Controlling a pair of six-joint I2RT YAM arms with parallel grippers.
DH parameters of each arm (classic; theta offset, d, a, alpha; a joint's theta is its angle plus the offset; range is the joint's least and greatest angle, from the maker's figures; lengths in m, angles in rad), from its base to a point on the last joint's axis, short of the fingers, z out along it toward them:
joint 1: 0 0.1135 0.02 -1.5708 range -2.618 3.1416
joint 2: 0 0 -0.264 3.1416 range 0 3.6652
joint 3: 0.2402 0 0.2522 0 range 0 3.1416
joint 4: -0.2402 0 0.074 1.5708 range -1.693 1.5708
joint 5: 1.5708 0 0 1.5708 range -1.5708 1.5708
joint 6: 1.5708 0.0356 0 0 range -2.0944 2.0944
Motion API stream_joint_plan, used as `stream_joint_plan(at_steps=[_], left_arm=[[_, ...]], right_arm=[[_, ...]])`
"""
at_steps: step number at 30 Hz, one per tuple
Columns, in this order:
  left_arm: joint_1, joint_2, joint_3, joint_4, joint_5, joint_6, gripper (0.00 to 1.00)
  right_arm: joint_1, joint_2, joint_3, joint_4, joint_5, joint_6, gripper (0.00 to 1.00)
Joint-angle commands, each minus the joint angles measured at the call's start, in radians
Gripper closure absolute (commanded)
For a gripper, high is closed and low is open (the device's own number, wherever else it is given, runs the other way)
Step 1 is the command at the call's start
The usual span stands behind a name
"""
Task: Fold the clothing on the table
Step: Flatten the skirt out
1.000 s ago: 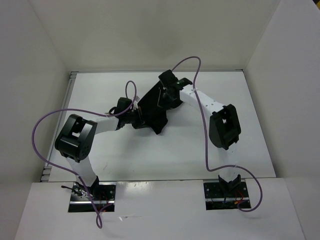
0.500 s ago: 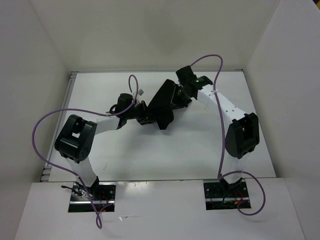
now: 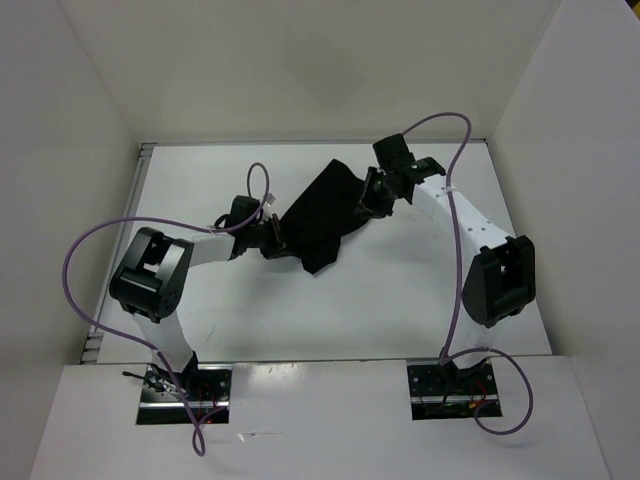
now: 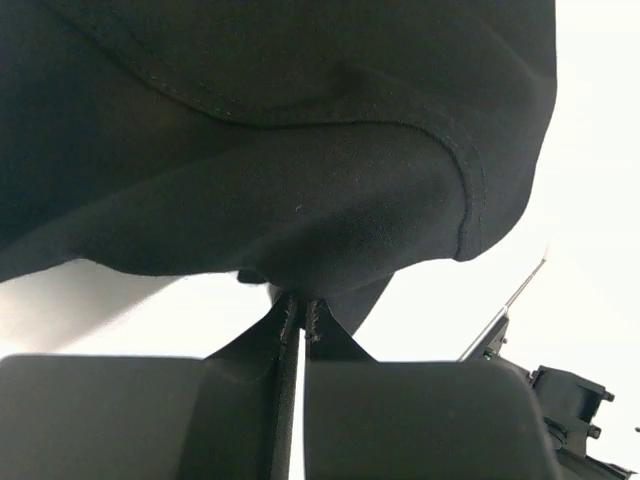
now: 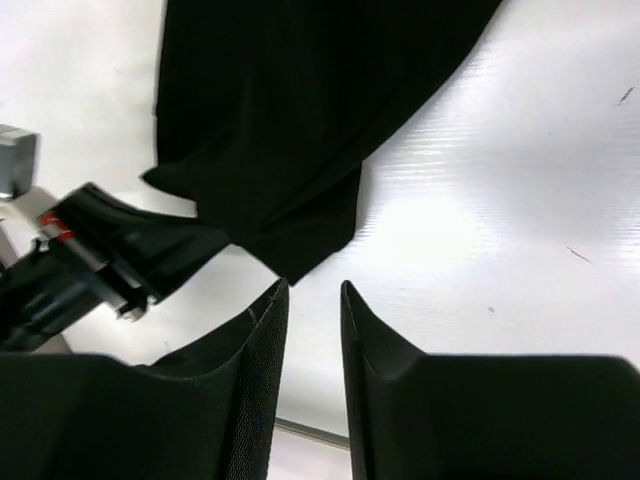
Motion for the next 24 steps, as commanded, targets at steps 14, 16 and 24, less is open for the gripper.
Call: stream_joint_plan(at_steps=[14,16,24], left_arm=[[-0.001,0.022,-0.002,0.004,0.012,0.031,1.00],[-0.001,0.022,-0.002,0.004,0.012,0.031,1.00],[-0.001,0.022,-0.002,0.004,0.012,0.031,1.00]], right_arm=[[0.208,0.235,-0.008,0.193,-0.134,0.042,0.61],[0.208,0.271,0.019,0.202,-0.143,0.033,0.61],[0.228,0.415,0.084,0.202,-0.163,0.005,0.61]])
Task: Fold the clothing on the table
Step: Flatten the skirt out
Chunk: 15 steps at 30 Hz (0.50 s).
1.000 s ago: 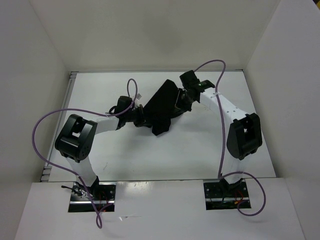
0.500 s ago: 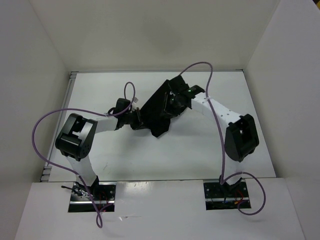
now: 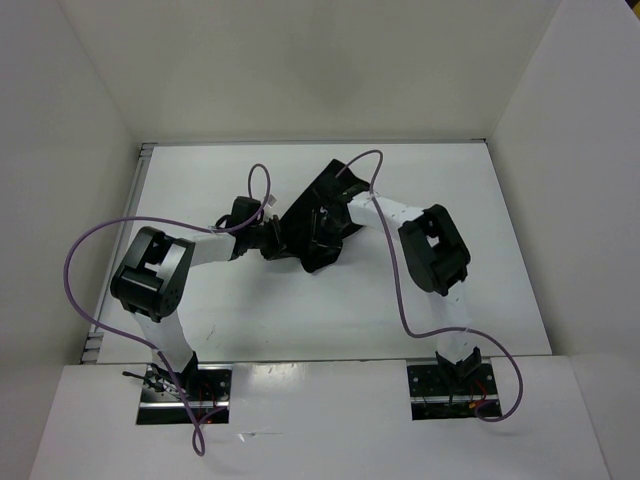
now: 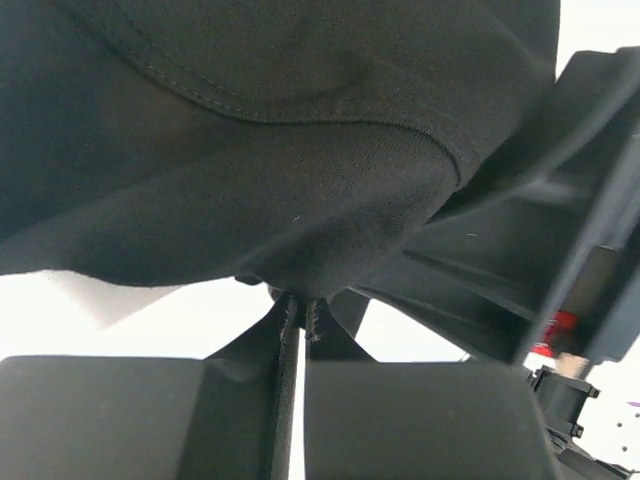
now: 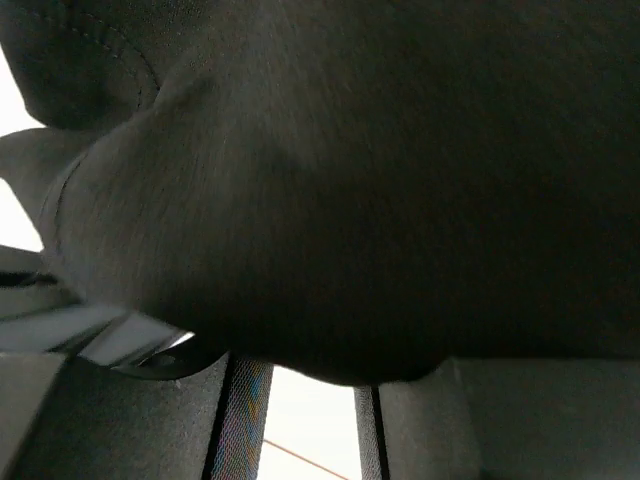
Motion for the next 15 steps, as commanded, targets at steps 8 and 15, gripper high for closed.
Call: stream_joint_plan(at_steps=[8,15], left_arm=[[-0.001,0.015,-0.002,0.011,0.015,0.029,1.00],[-0.001,0.024,-0.002,0.011,0.015,0.029,1.00]], right_arm=[[0.039,0.062,0.060,0.039,-0.013,-0.029,1.00],[0.039,-0.127,0.115,-0.055,0.119,-0.049,1.00]])
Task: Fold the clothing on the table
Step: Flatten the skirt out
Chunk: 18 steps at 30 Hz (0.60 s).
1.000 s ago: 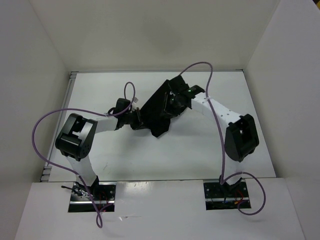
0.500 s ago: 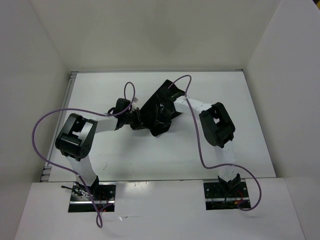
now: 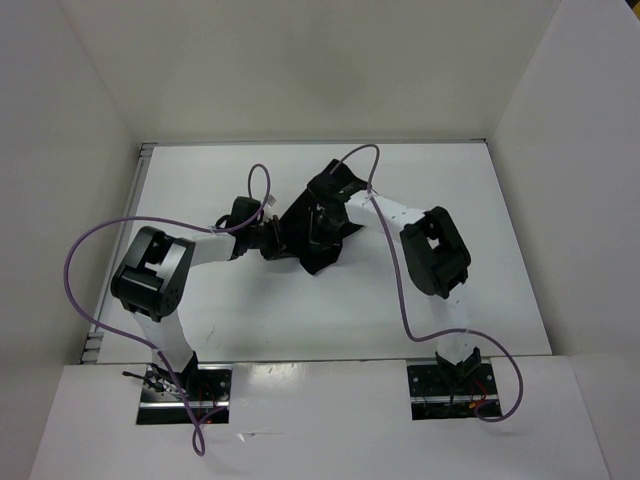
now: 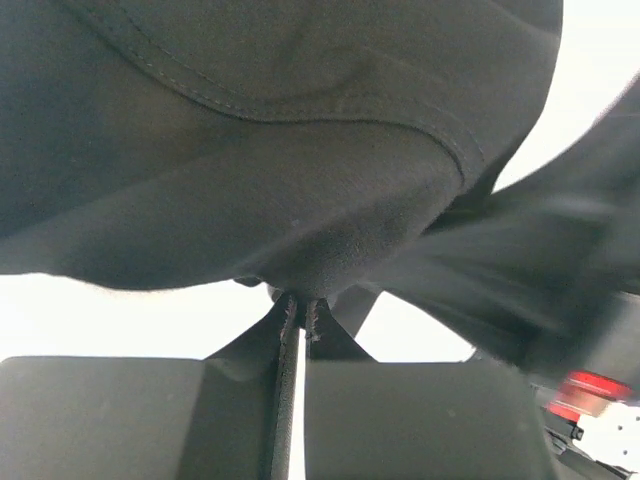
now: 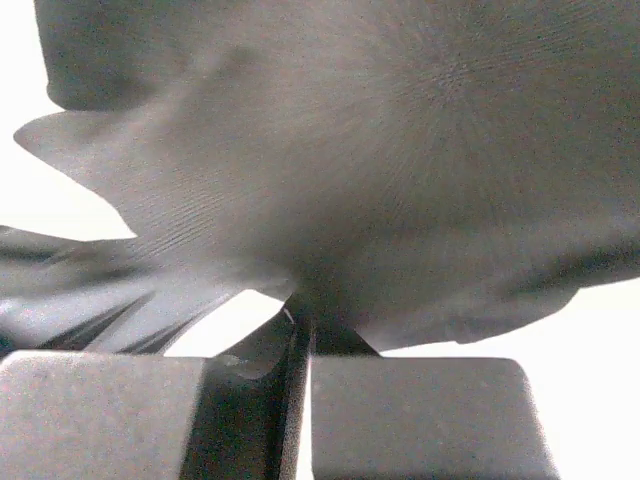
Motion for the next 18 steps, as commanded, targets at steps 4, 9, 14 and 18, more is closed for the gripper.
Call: stream_joint_plan(at_steps=[4,9,14,18], left_arm=[[-0.001,0.022,-0.002,0.011,0.015,0.028,1.00],[-0.001,0.022,-0.002,0.011,0.015,0.028,1.00],[-0.001,0.041,0.007,0.011,0.015,0.028,1.00],[-0.001,0.041,0.016,0.011,0.024,0.028,1.00]], right_arm=[[0.007,-0.231,0.085,-0.073,0.136,-0.026,1.00],[0.007,-0.304,0.047,-0.092,0.196,-0.017,1.00],[0.007,-0.270,0.019,-0.092,0.164,-0.061,0.66],[0.030,-0.176,0.053,-0.053,0.086,-0.086,0.37]])
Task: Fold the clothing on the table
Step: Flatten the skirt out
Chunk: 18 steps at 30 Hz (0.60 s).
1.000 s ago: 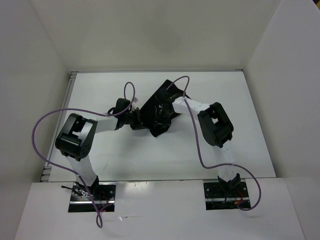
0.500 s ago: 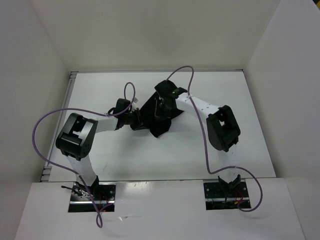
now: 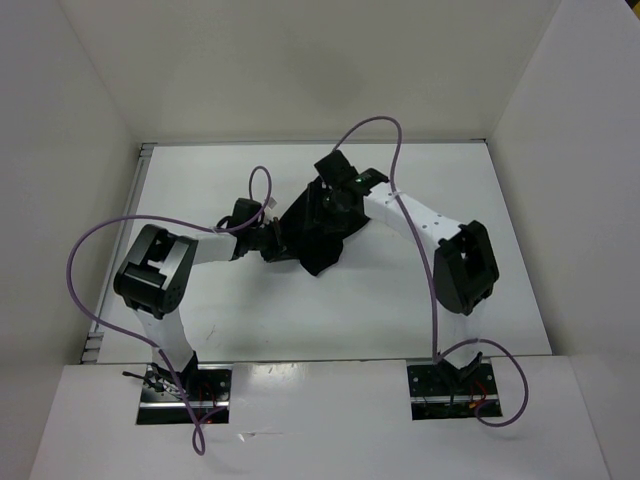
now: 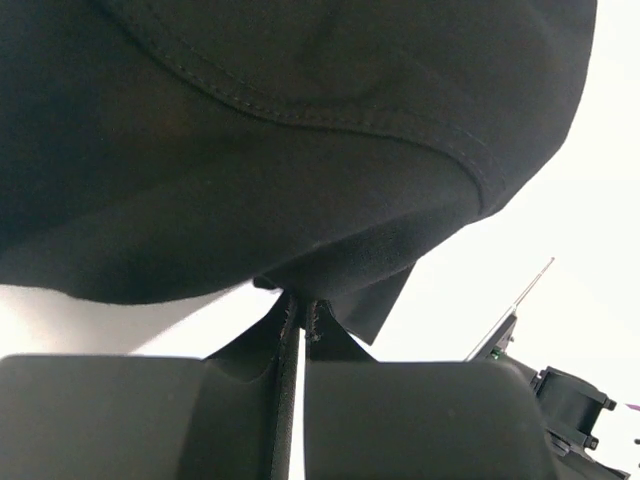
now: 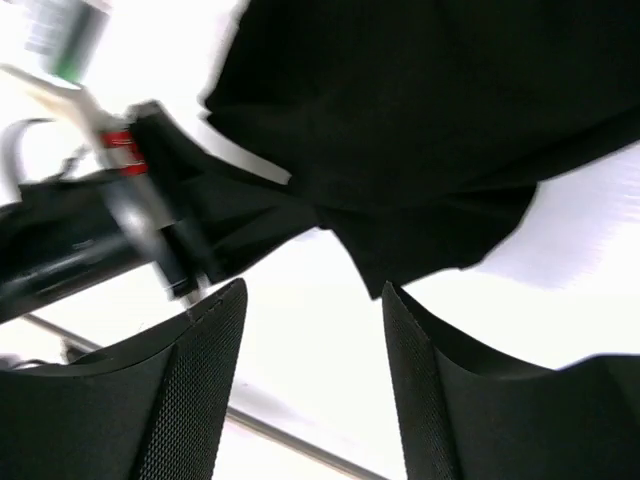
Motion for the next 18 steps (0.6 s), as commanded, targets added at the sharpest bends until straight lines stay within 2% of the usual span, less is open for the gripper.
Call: stream_joint_plan(at_steps=[1,4,6,14,16,17,18], left_arm=[[-0.001,0.017,0.016,0.011,0.022,0.028,1.00],[-0.001,0.017,0.016,0.011,0.032,0.028,1.00],[-0.001,0.017,0.016,0.011,0.032,0.028,1.00],[-0.001,0.017,0.016,0.002,0.032,0.028,1.00],[-0.001,0.017,0.016,0.002,0.032,0.028,1.00],[-0.001,0.017,0.016,0.002,0.032,0.028,1.00],[-0.001,0.017,0.016,0.002,0.041,0.028,1.00]], right_arm=[[0.039,0.090,0.017,0.025,-0.048,-0.036,0.37],[0.039,0.155,0.042,0.039,-0.059,-0.046,0.37],[0.039,0.205,0.069,0.048,-0.050,-0.056,0.41],[0.039,0.301,0.108,0.048,-0.021,-0.056,0.68],[0.039,0.310,0.108,0.048,0.000,-0.056,0.78],[0.039,0.310,0.108,0.048,0.001,-0.056,0.92],[0.039,0.310,0.108,0.048,0.014,-0.056,0.99]])
